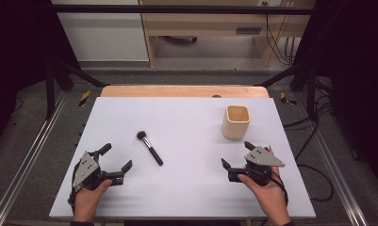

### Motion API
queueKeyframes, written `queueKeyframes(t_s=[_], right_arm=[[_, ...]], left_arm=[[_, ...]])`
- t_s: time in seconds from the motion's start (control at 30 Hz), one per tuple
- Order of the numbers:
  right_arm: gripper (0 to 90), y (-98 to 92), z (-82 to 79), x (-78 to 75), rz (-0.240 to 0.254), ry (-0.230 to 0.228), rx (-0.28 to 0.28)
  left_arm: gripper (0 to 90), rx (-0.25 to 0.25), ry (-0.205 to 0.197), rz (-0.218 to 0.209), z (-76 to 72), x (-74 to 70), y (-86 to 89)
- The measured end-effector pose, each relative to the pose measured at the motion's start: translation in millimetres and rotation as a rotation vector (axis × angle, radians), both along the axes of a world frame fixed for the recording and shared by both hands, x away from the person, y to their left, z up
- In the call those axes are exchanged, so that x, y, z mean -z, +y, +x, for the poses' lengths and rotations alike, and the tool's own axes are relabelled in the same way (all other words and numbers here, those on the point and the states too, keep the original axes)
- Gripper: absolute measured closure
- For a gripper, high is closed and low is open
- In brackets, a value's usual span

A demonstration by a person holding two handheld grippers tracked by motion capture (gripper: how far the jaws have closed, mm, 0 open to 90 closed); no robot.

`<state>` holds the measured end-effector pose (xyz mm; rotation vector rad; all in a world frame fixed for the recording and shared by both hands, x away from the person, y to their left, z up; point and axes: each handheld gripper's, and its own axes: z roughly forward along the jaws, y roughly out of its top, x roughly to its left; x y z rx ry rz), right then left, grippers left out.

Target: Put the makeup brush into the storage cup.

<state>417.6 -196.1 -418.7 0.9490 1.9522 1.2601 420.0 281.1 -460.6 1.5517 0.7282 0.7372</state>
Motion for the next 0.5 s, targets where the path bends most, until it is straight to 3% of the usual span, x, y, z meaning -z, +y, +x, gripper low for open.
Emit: queueKeyframes(t_s=[0.03, 0.1, 0.17, 0.2, 0.5], right_arm=[[4.0, 8.6, 2.2, -6.2, -0.040, 0.030, -0.023], [4.2, 13.1, 3.2, -9.5, -0.063, 0.041, -0.035], [4.8, 22.4, 5.2, -16.0, -0.113, 0.055, -0.045], [5.1, 30.7, 6.9, -22.3, -0.148, 0.083, -0.070], [6.0, 60.7, 19.0, -38.6, -0.164, 0.145, -0.129]], left_arm=[[0.9, -0.005, 0.000, 0.000, 0.2, 0.1, 0.7], [0.9, -0.013, 0.003, -0.002, 0.7, 0.4, 2.2], [0.9, -0.026, 0.003, -0.007, 0.7, 0.4, 3.5], [0.9, -0.028, 0.003, -0.008, 0.8, 0.1, 4.0], [1.1, -0.049, 0.004, -0.012, 0.1, -0.1, 7.8]])
